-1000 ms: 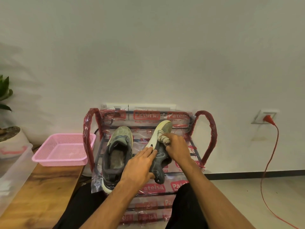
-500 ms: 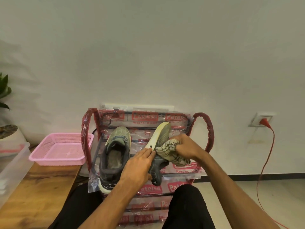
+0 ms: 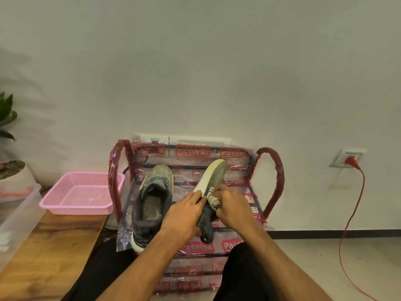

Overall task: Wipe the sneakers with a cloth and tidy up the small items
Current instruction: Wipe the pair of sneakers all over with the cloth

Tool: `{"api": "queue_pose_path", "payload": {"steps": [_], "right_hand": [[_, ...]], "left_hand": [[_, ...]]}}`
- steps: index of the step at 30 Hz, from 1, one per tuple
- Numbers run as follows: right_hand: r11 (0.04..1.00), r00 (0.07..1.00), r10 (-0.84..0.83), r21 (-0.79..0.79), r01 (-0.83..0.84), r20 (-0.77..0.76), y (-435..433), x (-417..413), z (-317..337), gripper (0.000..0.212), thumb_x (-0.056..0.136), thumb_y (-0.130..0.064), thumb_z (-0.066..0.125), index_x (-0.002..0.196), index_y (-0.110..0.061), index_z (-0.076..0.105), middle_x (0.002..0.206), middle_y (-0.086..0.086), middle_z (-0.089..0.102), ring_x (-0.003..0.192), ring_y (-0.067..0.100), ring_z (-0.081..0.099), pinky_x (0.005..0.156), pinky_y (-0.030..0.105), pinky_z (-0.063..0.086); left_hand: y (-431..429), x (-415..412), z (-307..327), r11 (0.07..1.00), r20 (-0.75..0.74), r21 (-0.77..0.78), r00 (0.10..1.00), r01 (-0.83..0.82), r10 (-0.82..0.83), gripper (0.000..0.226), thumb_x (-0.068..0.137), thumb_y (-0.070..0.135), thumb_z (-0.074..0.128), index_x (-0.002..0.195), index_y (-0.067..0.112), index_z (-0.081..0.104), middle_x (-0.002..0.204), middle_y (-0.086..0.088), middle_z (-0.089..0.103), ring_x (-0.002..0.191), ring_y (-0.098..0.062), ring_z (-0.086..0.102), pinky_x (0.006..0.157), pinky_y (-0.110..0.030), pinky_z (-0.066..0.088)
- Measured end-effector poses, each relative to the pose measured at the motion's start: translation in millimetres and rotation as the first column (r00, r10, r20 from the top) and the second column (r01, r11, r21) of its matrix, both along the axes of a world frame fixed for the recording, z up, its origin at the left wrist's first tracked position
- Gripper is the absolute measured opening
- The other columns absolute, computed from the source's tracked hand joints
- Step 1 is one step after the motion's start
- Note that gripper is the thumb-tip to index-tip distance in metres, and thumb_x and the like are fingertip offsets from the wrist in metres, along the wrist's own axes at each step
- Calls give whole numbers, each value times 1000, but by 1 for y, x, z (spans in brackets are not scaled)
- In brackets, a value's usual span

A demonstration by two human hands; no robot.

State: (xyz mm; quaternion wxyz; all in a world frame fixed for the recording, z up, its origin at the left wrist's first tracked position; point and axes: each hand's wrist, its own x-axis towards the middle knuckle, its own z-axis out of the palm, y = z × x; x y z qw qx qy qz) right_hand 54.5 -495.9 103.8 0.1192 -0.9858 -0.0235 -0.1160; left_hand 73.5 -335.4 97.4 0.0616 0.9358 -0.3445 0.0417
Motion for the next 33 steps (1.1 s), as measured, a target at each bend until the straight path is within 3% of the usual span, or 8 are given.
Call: {"api": "queue_pose_path", "payload": {"steps": [5, 10, 16, 20, 23, 26, 28, 33], "right_hand": [[984, 999, -26, -175, 30, 26, 9, 11, 4, 27, 88, -14, 63, 115, -12, 64, 118, 4, 60, 108, 20, 55, 91, 32, 45], [999, 997, -31, -35, 29, -71, 9, 4, 11, 12, 86, -7, 57, 95, -7, 64, 102, 9, 63, 90, 25, 59, 75, 34, 50], [977, 1000, 1, -212, -6, -25, 1, 14, 2, 27, 88, -12, 63, 115, -10, 64, 118, 4, 60, 107, 20, 55, 90, 32, 47], [999, 997, -43, -25, 41, -57, 6, 13, 7, 13, 85, -7, 60, 94, -10, 69, 99, 7, 67, 88, 21, 61, 78, 34, 53], [987, 979, 74, 154, -44, -191, -9, 5, 20, 14, 78, -3, 59, 81, -12, 70, 80, 4, 70, 72, 19, 63, 67, 41, 55], [938, 950, 152, 344, -51, -272, -31, -2, 38, 24, 79, 4, 59, 82, -14, 73, 77, -2, 70, 70, 12, 66, 62, 30, 58], [934, 964, 82, 357, 14, -253, -41, -2, 42, 25, 81, 4, 60, 84, -17, 74, 76, -5, 69, 69, 8, 66, 63, 25, 57], [948, 980, -194, 249, 200, -46, -31, -3, 29, 23, 85, -1, 62, 98, -18, 71, 87, -1, 69, 74, 11, 62, 71, 31, 57]], "left_hand": [[-1, -4, 0, 1000, 3, -5, 1000, -13, 13, 96, 74, 33, 81, 151, 16, 25, 152, 2, 26, 140, -17, 28, 110, -34, 36], [-1, -3, 0, 1000, -1, -7, 1000, -17, 17, 94, 74, 31, 81, 149, 16, 27, 151, 2, 28, 138, -17, 29, 110, -33, 36], [-3, -6, -2, 1000, -4, 15, 1000, -19, 19, 96, 80, 31, 76, 154, 16, 16, 157, -1, 19, 145, -19, 20, 117, -35, 26], [-2, -5, -3, 1000, -16, -9, 1000, -21, 21, 96, 79, 30, 77, 153, 16, 17, 157, -1, 20, 145, -18, 20, 118, -35, 26], [-1, -5, -3, 1000, -22, -10, 1000, -9, 9, 97, 81, 29, 75, 154, 16, 13, 160, 0, 16, 147, -18, 16, 119, -33, 22], [0, -6, -5, 1000, -43, -16, 999, -5, 4, 99, 84, 28, 72, 156, 18, 4, 164, 0, 3, 150, -17, 4, 121, -33, 8], [2, -6, -6, 1000, -48, -29, 999, -12, 10, 100, 85, 29, 72, 155, 19, 1, 164, 1, 0, 150, -15, 0, 120, -32, 3], [4, -7, -6, 998, -63, -64, 998, -23, 19, 99, 86, 31, 71, 155, 19, 2, 164, 1, 3, 150, -14, 4, 119, -30, 5]]}}
